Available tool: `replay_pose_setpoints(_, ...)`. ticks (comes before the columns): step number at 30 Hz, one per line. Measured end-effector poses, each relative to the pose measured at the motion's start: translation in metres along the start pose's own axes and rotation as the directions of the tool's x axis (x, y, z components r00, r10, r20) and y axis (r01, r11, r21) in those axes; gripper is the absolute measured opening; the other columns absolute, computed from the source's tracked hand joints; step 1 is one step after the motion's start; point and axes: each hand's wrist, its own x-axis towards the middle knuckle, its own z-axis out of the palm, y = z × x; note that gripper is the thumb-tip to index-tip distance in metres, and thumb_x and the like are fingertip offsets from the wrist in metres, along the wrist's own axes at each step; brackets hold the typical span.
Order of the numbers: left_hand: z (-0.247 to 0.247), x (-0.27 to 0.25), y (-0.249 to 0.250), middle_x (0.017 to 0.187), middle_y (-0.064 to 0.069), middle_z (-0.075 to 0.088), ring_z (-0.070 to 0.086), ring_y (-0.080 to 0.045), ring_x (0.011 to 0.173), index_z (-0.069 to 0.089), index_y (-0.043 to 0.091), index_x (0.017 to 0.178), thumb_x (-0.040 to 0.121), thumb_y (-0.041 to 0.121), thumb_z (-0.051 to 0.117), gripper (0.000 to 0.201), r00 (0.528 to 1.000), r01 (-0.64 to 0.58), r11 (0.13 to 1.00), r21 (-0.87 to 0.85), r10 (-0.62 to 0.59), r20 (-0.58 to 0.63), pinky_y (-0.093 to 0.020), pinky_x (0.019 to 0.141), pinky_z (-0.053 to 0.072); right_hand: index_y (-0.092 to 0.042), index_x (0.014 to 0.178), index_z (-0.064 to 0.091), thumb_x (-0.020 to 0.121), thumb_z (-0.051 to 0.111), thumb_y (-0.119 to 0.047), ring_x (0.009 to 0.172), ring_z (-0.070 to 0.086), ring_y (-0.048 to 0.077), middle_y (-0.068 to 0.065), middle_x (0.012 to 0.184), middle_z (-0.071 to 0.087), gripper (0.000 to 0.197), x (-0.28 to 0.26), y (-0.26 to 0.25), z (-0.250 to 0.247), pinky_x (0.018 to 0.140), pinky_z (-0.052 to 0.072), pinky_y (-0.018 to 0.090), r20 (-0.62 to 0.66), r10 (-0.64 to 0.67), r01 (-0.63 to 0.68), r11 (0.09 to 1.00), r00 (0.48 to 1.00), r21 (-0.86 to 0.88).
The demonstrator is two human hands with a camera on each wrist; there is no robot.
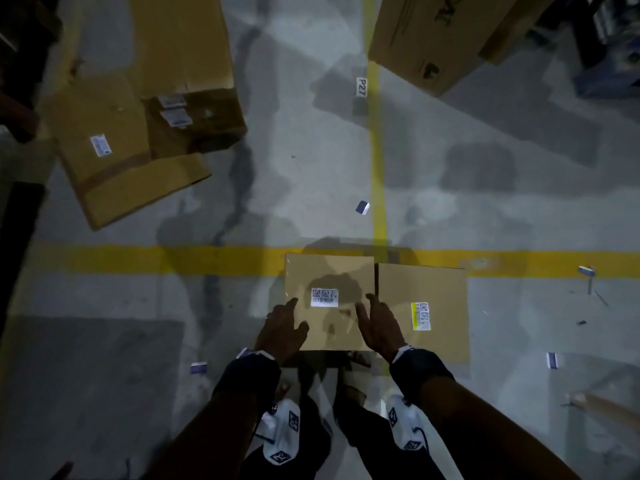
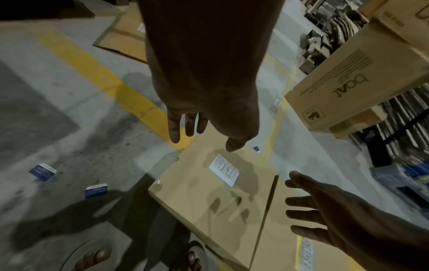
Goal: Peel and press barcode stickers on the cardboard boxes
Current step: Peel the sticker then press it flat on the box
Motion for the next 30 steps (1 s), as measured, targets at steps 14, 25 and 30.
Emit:
replay_pose_setpoints(14, 0.066, 0.086, -0.038, 0.164, -0.014, 0.009, 0.037, -0.04, 0.141, -0.008, 0.021, 0.161, 0.086, 0.046, 0.069, 0.11, 1.0, 0.026, 0.989, 0.142, -0.024, -0.016, -0.046, 0.111, 0.035, -0.014, 0.163, 0.008, 0.089, 0.055, -0.074, 0.153, 0.005, 0.046, 0.028, 0.166, -0.001, 0.106, 0.072, 0.029, 0.07, 0.12, 0.025, 0.055, 0.018, 0.046, -0.043, 0.992, 0.999, -0.114)
replay_pose_setpoints(25, 0.094, 0.088, -0.059, 0.16, -0.016, 0.008, 0.036, -0.046, 0.136, -0.026, 0.031, 0.154, 0.074, 0.052, 0.074, 0.13, 0.996, 0.048, 0.994, 0.096, -0.04, -0.082, -0.054, 0.11, 0.039, -0.012, 0.163, 0.004, 0.067, 0.081, -0.07, 0.148, 0.01, 0.051, 0.032, 0.163, 0.004, 0.136, 0.08, 0.031, 0.084, 0.12, 0.02, 0.054, -0.082, 0.061, -0.074, 0.984, 0.995, -0.16)
replay_pose_setpoints(30, 0.095, 0.088, -0.055, 0.153, -0.02, 0.015, 0.047, -0.046, 0.124, -0.021, 0.025, 0.156, 0.068, 0.057, 0.078, 0.136, 0.98, 0.108, 0.982, 0.154, -0.079, -0.18, -0.052, 0.099, 0.048, -0.011, 0.163, 0.002, 0.067, 0.079, -0.074, 0.143, 0.022, 0.045, 0.028, 0.158, 0.022, 0.139, 0.087, 0.029, 0.079, 0.118, 0.021, 0.048, -0.071, 0.078, -0.089, 0.983, 0.994, -0.163)
